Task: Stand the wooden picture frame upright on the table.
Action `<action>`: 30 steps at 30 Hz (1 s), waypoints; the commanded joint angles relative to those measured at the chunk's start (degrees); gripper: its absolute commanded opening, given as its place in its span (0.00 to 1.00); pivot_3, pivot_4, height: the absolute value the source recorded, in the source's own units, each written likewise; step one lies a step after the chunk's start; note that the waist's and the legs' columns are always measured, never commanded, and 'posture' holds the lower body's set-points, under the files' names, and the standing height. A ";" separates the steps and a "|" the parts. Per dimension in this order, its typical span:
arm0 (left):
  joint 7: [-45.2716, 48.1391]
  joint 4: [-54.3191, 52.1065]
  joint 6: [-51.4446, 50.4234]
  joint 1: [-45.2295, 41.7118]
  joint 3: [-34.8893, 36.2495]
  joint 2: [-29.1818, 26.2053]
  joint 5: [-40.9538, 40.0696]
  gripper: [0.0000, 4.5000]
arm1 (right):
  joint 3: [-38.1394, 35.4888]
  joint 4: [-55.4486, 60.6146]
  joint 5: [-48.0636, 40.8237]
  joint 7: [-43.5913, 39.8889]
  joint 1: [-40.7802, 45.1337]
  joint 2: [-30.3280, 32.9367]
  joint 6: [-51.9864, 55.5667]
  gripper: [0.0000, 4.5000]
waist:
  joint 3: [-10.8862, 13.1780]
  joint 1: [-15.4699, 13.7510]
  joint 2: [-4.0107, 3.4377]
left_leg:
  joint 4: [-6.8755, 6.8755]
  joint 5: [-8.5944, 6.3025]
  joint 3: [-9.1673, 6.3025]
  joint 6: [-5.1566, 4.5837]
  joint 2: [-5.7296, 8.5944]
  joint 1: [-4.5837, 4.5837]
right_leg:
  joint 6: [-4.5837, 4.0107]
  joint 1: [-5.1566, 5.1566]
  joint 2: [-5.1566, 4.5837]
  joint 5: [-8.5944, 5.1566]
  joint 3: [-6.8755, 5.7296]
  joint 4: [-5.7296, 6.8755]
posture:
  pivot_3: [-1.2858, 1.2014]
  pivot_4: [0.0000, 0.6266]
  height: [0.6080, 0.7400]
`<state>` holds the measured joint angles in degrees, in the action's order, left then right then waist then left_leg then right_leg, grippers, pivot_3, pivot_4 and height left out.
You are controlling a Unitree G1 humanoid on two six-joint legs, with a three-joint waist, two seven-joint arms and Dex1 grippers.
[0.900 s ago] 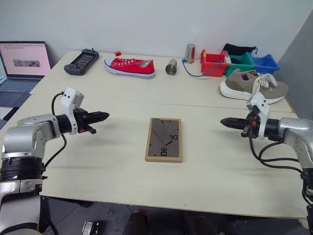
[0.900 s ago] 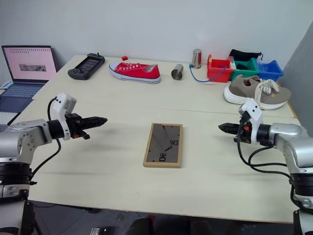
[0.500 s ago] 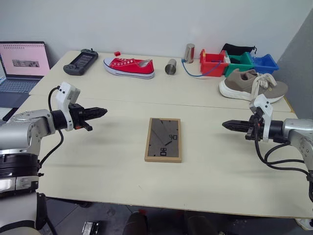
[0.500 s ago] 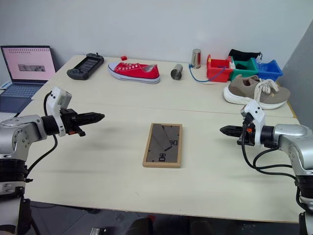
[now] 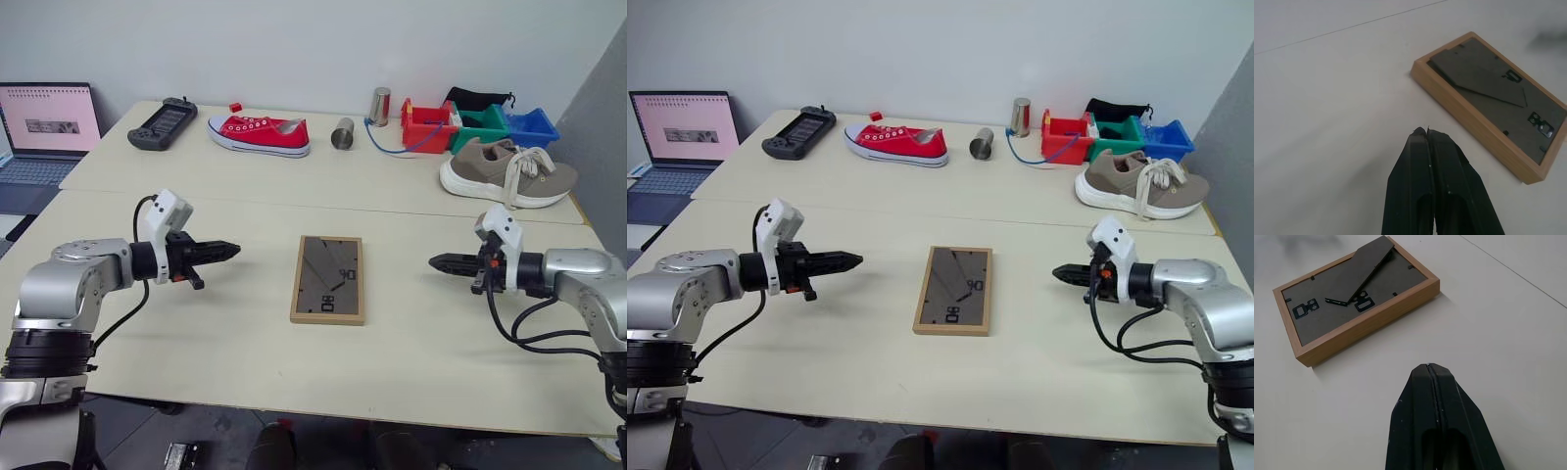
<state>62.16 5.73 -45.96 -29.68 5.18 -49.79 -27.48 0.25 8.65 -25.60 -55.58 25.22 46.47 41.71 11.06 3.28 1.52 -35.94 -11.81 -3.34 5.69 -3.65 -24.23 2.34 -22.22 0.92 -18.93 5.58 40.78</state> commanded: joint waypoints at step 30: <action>0.69 20.37 -36.47 -14.61 -8.95 10.38 -9.24 1.00 | 10.00 0.06 12.38 11.80 1.73 -14.30 -6.36 0.00 | -0.01 0.16 0.00 | -0.06 0.01 -0.08 0.01 0.02 0.00 | -0.01 0.00 0.02 0.01 -0.06 0.11 | 0.52 0.24 1.00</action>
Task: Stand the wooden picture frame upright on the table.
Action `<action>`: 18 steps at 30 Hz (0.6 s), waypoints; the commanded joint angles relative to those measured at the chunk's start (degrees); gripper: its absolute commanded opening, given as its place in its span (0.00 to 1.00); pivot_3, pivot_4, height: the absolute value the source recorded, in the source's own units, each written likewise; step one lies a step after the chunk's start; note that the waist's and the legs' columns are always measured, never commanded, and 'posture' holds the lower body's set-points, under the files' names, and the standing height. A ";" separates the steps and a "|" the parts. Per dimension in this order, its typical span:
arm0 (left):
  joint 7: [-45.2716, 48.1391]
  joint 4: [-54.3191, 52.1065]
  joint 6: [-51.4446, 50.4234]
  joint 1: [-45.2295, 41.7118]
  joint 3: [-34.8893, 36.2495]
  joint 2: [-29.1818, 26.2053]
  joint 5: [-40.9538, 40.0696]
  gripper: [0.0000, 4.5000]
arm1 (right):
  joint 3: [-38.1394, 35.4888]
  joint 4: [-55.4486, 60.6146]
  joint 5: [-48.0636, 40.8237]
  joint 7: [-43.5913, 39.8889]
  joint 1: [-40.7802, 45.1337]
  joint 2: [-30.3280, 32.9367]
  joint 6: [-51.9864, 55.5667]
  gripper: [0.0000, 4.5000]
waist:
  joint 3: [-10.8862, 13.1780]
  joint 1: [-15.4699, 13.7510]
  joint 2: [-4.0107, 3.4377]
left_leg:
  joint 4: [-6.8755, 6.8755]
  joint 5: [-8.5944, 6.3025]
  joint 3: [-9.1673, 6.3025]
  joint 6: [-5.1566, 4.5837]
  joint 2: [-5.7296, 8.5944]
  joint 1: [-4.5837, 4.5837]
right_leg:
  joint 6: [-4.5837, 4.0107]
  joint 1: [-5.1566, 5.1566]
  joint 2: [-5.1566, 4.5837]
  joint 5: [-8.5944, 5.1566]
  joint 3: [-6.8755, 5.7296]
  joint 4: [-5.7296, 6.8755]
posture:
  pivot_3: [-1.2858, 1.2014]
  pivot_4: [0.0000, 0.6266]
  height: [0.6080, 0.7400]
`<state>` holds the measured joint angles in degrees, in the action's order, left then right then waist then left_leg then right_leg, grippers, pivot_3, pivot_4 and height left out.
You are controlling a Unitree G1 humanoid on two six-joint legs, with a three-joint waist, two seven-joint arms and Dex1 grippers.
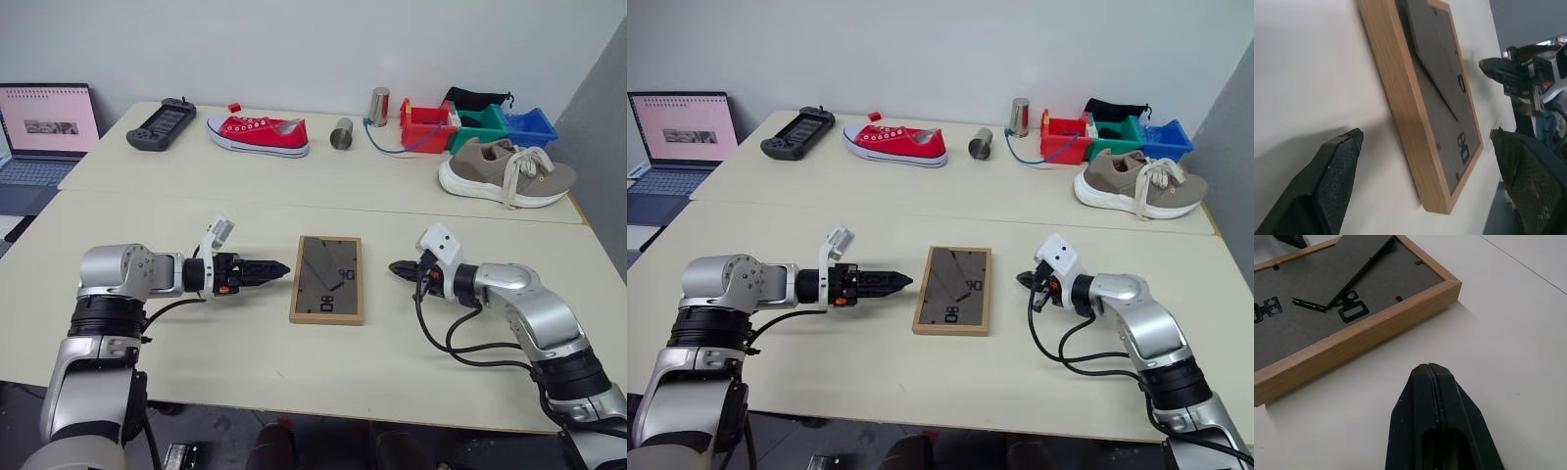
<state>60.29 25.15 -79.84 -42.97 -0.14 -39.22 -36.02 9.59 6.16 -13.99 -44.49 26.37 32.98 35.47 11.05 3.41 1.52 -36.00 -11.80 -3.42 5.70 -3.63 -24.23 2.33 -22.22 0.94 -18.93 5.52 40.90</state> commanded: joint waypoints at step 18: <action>4.33 6.26 1.80 -3.11 -8.22 4.71 2.15 1.00 | 6.21 1.81 2.96 2.72 2.89 -8.44 0.96 0.00 | -0.06 -0.47 -0.04 | -0.03 0.00 -0.02 0.00 0.05 0.04 | 0.00 0.09 -0.03 0.00 0.00 -0.02 | 0.52 0.24 1.00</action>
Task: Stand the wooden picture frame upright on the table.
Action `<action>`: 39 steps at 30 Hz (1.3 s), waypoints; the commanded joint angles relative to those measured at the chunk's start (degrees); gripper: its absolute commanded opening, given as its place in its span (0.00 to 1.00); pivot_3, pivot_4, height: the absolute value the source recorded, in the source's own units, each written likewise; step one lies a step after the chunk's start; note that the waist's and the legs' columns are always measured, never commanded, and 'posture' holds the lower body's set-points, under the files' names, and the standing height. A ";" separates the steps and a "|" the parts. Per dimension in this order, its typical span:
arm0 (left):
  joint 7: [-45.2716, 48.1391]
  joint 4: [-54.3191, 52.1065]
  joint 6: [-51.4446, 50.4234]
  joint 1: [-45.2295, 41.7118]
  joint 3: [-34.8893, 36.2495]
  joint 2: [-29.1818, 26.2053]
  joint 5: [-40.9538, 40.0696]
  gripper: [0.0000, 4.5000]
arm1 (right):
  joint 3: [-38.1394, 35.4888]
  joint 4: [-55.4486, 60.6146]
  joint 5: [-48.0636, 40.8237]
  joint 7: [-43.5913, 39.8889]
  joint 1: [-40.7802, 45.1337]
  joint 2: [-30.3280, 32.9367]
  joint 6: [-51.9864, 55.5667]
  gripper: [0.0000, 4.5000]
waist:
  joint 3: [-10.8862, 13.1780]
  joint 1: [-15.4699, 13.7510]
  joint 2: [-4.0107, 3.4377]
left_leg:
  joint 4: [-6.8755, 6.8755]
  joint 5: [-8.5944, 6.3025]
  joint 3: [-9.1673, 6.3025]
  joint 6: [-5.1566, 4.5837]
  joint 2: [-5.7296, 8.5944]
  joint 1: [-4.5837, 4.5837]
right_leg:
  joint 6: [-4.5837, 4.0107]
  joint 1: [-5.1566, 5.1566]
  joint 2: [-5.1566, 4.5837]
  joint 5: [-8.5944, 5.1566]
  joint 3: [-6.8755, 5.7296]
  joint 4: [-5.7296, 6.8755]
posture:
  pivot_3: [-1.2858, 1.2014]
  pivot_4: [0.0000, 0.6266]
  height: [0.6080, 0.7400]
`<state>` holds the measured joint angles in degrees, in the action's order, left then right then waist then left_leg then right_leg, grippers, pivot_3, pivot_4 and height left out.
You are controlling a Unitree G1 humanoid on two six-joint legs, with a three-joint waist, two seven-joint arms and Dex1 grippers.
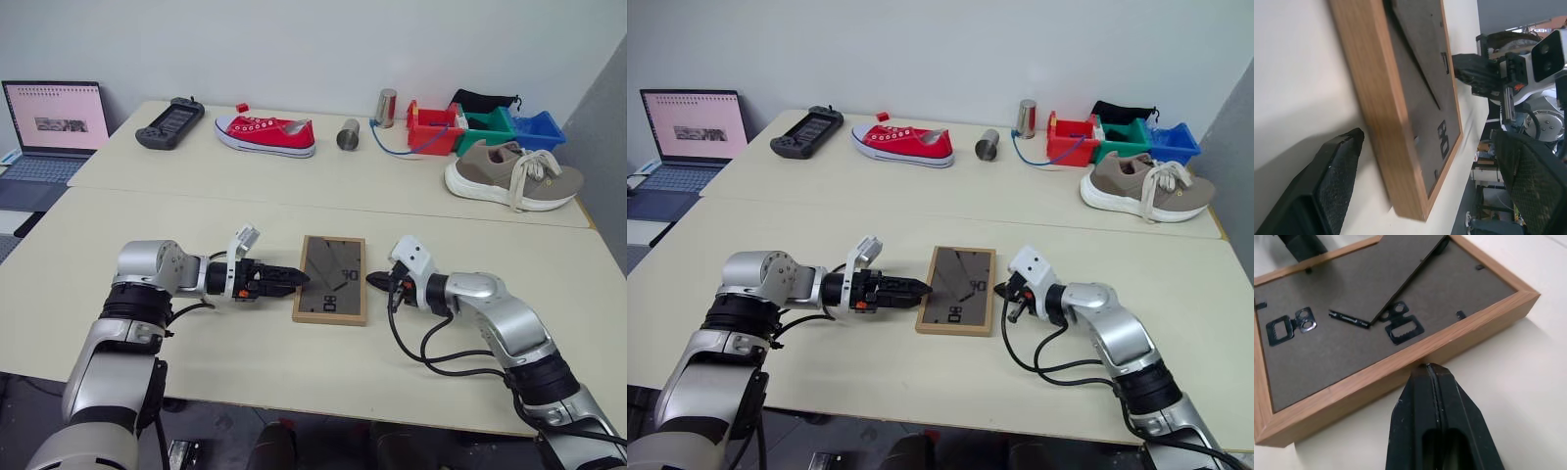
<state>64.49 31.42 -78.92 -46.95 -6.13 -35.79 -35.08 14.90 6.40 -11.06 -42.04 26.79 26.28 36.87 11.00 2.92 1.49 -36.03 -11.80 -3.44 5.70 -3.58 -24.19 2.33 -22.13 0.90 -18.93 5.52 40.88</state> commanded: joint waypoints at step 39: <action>0.63 -8.41 -1.16 4.28 -3.30 0.79 -0.65 1.00 | 3.54 4.02 2.97 2.91 1.07 -4.02 3.68 0.00 | -0.01 0.07 -0.01 | 0.03 0.00 -0.01 0.00 0.00 0.02 | 0.00 0.02 0.00 0.00 0.00 -0.02 | 0.52 0.24 1.00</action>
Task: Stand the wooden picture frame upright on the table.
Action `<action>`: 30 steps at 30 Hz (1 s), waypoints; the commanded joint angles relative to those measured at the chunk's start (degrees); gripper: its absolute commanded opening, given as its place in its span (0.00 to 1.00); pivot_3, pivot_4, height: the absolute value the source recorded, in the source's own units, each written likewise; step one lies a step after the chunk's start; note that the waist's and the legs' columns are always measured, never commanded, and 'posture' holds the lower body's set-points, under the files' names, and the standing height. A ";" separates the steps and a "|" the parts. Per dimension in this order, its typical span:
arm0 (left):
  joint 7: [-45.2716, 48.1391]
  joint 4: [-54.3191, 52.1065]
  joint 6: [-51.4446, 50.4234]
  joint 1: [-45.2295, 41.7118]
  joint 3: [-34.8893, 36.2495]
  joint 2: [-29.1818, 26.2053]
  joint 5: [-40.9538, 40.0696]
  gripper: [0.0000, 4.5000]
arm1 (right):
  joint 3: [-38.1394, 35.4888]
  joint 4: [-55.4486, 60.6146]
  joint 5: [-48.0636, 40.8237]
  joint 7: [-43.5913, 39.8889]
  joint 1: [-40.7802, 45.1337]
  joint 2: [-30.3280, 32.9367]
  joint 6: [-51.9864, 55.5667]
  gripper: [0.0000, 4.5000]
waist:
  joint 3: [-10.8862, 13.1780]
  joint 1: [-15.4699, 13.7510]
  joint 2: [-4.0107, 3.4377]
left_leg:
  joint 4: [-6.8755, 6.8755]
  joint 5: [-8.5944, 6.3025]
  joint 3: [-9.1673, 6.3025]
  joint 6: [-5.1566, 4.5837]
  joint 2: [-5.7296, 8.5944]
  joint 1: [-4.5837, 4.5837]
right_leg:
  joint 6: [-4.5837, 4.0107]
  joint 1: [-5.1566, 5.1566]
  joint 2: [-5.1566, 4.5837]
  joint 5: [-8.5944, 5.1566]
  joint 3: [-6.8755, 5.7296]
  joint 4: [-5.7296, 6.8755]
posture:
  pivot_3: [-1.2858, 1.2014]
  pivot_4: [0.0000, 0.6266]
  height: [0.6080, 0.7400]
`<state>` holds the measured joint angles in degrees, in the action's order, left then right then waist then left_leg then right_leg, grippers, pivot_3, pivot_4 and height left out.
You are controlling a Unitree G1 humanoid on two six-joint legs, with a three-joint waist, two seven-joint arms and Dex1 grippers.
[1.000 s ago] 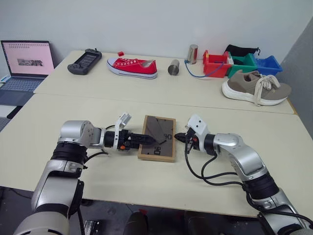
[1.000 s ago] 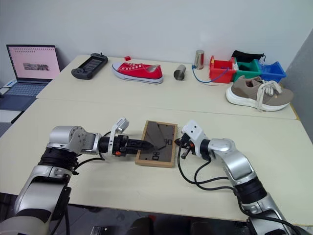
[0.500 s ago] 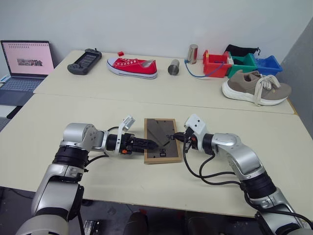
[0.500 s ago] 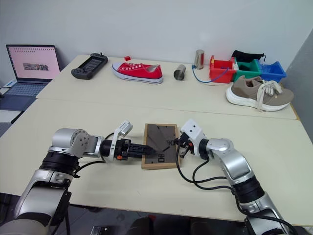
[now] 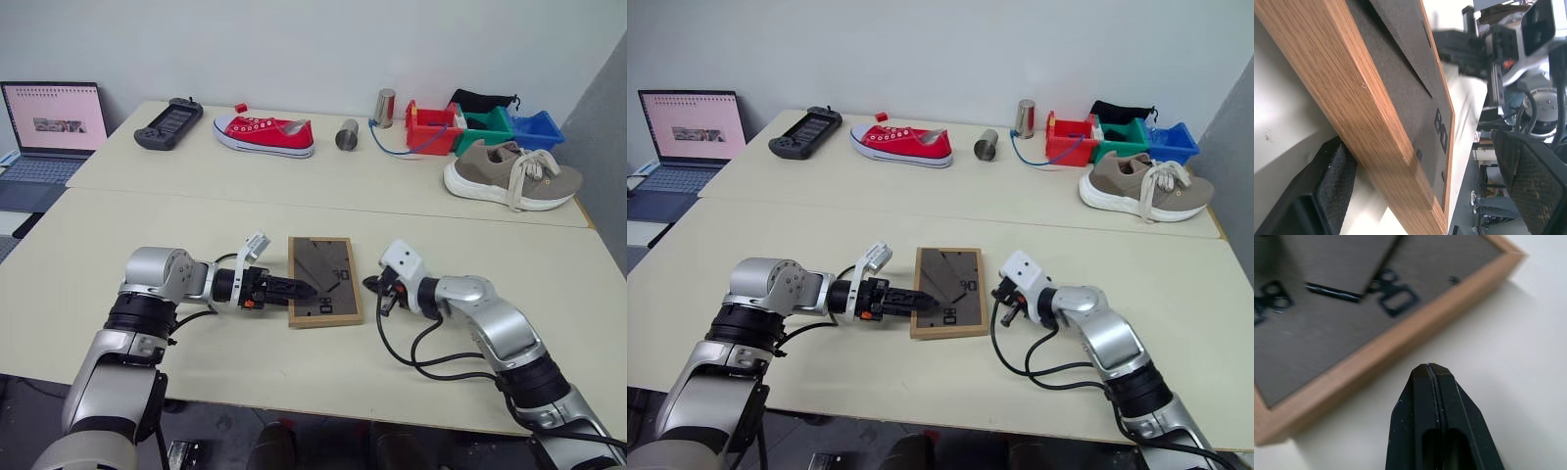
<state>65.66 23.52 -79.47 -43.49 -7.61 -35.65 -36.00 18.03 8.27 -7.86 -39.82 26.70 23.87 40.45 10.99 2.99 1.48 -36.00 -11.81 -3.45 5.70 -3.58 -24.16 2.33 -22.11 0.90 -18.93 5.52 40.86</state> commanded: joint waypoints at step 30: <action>1.56 -4.13 1.43 2.42 -2.34 -1.57 -0.47 0.42 | 0.44 0.91 0.14 2.15 1.52 -3.63 -0.07 0.00 | 0.01 0.25 0.00 | 0.03 0.00 0.00 0.00 -0.04 -0.02 | 0.00 -0.07 0.03 0.00 -0.01 0.01 | 0.52 0.24 1.00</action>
<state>67.53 20.26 -78.27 -40.74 -9.82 -36.87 -36.69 19.25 8.07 -7.60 -37.51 27.49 20.33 41.00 11.00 3.24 1.49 -35.97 -11.81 -3.45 5.69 -3.62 -24.18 2.33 -22.18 0.93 -18.93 5.52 40.87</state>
